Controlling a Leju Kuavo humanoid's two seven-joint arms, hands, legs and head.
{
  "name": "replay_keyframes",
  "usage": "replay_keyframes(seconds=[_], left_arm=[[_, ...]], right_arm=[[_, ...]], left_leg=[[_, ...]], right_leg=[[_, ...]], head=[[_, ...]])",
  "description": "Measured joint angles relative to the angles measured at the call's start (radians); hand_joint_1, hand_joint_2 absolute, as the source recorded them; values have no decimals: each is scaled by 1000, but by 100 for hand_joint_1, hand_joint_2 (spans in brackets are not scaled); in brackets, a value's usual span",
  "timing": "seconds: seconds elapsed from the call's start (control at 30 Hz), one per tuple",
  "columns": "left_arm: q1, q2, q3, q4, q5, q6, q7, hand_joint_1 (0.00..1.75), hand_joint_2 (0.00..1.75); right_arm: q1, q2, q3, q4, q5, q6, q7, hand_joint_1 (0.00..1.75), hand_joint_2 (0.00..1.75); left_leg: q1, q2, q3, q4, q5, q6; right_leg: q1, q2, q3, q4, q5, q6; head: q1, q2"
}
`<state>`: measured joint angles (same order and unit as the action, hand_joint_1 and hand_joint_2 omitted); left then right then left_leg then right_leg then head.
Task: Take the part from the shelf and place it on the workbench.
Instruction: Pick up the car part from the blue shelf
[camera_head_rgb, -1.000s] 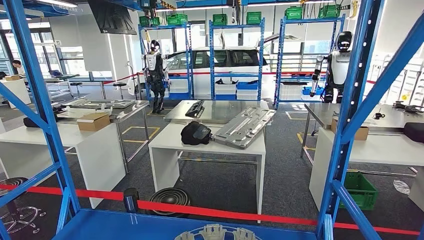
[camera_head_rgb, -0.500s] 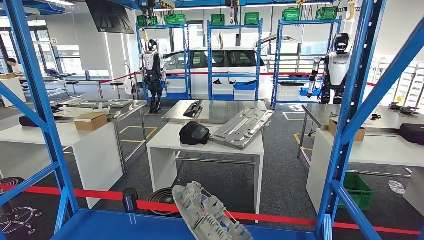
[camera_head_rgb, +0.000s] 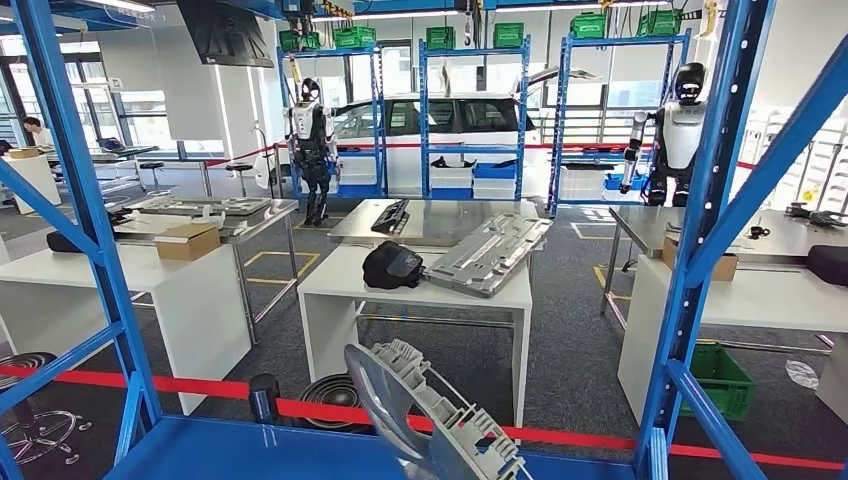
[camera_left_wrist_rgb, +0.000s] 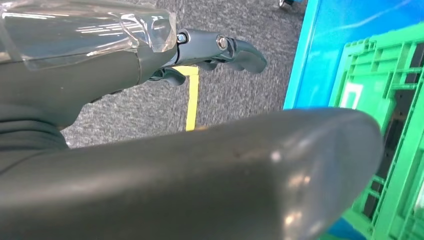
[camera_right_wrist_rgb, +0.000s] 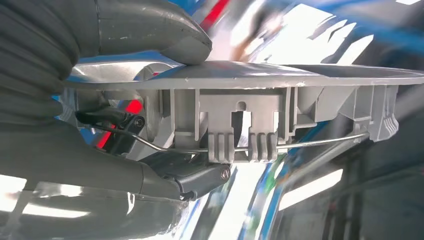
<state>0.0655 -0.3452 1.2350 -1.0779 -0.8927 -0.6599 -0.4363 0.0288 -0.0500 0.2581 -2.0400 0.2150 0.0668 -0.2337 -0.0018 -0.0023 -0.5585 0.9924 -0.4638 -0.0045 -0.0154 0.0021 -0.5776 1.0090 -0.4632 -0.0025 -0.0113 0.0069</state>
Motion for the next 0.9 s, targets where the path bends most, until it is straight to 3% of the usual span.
replay_keyframes(seconds=[0.07,0.17,0.2,0.23,0.27,0.37,0.43,0.53,0.6,0.67,0.83,0.9], left_arm=[[-2,1,11,-1,-9,-17,-9,0,0],[-5,1,37,-1,-27,-49,-19,0,0],[-6,0,48,0,-34,-61,-21,0,0],[-7,0,57,0,-42,-72,-22,0,0],[-9,1,66,1,-47,-81,-23,0,0],[-14,2,88,3,-69,-94,-30,0,0],[-18,4,99,3,-87,-98,-33,0,0],[-21,2,117,-2,-105,-108,-35,0,0],[-24,0,126,-5,-120,-112,-40,0,0],[-27,0,131,-5,-131,-112,-45,0,0],[-27,0,132,-5,-134,-112,-47,0,0],[-29,1,135,-2,-141,-110,-52,0,0]], right_arm=[[1,-11,-2,-17,-153,76,-29,175,175],[-1,-40,-1,-39,-364,200,-67,175,175],[-1,-51,1,-44,-432,244,-73,175,175],[-1,-62,4,-49,-497,286,-75,175,175],[-1,-73,7,-54,-556,326,-75,175,175],[-8,-101,24,-70,-694,424,-66,175,175],[-13,-116,37,-78,-765,479,-56,175,175],[-13,-133,50,-89,-813,528,-54,175,175],[-12,-150,56,-95,-815,551,-60,175,175],[-11,-163,60,-95,-811,563,-67,175,175],[-10,-166,61,-95,-809,565,-69,175,175],[-6,-177,64,-94,-802,573,-74,175,175]], left_leg=[[3,0,-18,39,-28,-10],[11,1,-106,228,-117,-22],[12,1,-131,279,-131,-23],[13,1,-140,295,-127,-23],[13,1,-129,270,-105,-21],[8,2,-28,66,-18,-5],[1,2,1,5,-7,3],[1,3,8,-12,4,18],[6,4,17,-27,16,29],[5,5,17,-29,19,32],[5,5,16,-29,20,33],[4,5,14,-28,23,34]], right_leg=[[-6,0,3,-3,1,-9],[-5,-1,3,-3,0,-17],[-4,-1,4,-2,0,-17],[-3,-1,4,-2,0,-17],[-1,0,6,-3,0,-17],[3,3,9,-3,0,-15],[5,3,7,-3,1,-10],[5,1,3,0,-1,4],[6,0,-21,51,-30,5],[5,0,-46,104,-59,2],[4,0,-54,121,-67,1],[4,0,-86,191,-96,1]], head=[[-2,0],[-5,0],[-5,0],[-5,0],[-5,0],[-5,0],[-5,0],[-4,0],[-3,0],[-2,0],[-2,0],[-1,0]])
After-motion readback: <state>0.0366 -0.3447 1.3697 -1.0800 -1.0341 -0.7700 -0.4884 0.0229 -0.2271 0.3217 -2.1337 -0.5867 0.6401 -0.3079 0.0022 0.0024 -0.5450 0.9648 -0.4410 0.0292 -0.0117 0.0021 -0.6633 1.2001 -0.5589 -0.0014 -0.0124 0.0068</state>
